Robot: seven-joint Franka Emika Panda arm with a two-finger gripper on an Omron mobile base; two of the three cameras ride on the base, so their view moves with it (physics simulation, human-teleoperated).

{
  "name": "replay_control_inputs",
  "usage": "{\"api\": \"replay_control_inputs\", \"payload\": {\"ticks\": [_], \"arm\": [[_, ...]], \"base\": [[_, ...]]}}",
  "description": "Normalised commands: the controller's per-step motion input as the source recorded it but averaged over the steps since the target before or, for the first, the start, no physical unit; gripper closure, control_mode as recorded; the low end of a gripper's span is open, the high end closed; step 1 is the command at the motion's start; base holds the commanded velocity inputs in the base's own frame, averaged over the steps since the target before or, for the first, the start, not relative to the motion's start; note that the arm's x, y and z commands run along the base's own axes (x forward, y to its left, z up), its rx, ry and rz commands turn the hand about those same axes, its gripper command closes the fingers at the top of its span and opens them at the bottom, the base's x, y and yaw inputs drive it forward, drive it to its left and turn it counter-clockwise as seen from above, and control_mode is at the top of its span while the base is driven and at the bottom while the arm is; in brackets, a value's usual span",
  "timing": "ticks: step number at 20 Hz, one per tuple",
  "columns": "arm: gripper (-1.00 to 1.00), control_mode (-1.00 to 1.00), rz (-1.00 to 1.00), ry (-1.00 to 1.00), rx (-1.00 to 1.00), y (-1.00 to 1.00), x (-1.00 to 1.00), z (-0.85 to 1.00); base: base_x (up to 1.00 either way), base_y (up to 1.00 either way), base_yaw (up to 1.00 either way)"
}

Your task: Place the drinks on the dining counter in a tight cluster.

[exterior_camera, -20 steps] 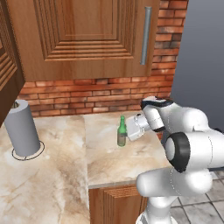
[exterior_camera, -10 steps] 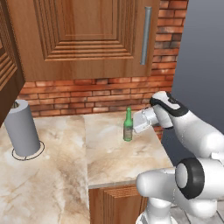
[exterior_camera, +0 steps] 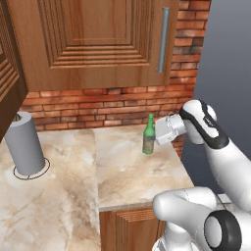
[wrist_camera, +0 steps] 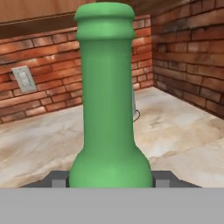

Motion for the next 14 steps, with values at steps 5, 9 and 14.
{"api": "replay_control_inputs", "payload": {"ticks": [5, 9, 14], "arm": [[1.0, -1.0, 0.0, -0.01, 0.0, 0.0, -0.3, 0.24], [1.0, -1.0, 0.0, 0.0, 0.0, 0.0, 0.0, 0.0], [1.0, -1.0, 0.0, 0.0, 0.0, 0.0, 0.0, 0.0]], "base": [[0.0, 0.0, 0.0], [0.0, 0.0, 0.0], [0.0, 0.0, 0.0]]}}
